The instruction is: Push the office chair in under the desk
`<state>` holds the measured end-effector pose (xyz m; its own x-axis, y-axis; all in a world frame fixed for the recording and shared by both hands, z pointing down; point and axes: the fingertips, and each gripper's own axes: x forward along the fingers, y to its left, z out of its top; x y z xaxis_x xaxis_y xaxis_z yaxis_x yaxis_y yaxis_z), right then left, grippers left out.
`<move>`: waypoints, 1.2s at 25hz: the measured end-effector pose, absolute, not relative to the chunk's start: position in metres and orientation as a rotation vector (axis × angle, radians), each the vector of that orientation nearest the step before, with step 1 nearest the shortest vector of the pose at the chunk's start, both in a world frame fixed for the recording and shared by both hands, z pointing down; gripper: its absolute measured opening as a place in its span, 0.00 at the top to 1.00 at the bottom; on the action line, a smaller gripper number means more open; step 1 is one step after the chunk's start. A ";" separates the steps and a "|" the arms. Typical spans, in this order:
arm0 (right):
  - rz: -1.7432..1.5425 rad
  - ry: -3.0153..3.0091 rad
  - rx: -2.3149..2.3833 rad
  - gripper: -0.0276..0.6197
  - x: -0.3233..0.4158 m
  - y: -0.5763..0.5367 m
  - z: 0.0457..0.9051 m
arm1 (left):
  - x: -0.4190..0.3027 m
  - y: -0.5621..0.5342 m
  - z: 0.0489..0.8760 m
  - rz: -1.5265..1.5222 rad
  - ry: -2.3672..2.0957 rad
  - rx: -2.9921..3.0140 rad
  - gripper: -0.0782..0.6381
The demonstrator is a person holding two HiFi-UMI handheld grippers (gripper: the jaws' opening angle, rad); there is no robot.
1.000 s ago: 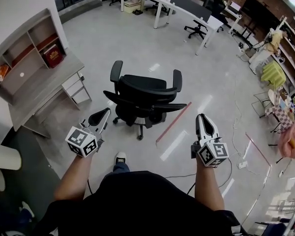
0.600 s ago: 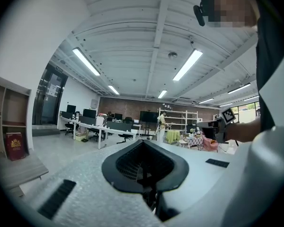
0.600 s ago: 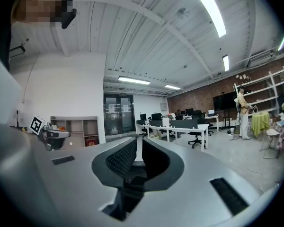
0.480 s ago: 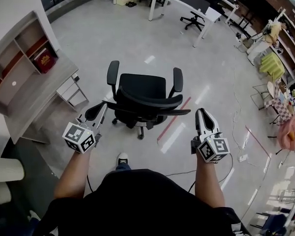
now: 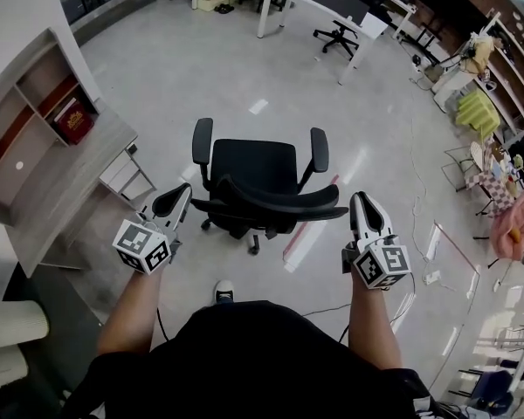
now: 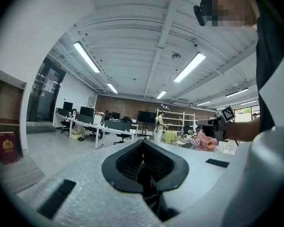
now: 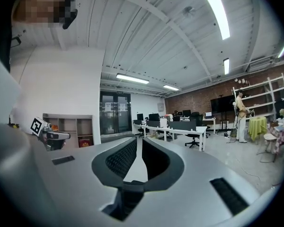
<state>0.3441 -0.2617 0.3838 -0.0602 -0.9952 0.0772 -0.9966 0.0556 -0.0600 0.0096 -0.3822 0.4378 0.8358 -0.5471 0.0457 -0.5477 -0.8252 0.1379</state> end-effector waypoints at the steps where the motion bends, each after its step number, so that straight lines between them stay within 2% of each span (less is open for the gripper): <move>1: 0.147 -2.267 2.146 0.89 0.341 -0.266 0.382 | 0.006 -0.389 0.437 0.002 -0.861 2.867 0.87; 16: 0.078 -2.204 2.232 0.89 0.313 -0.299 0.370 | -0.007 -0.448 0.436 0.006 -0.757 2.932 0.87; 30: 0.055 -2.246 2.202 0.89 0.324 -0.295 0.369 | -0.005 -0.436 0.424 0.024 -0.814 2.961 0.87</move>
<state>0.3241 -0.2951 0.3692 -0.0201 -0.9996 0.0208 -0.9994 0.0195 -0.0282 -0.0049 -0.4360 0.4243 0.8595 -0.5099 0.0338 -0.5110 -0.8572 0.0637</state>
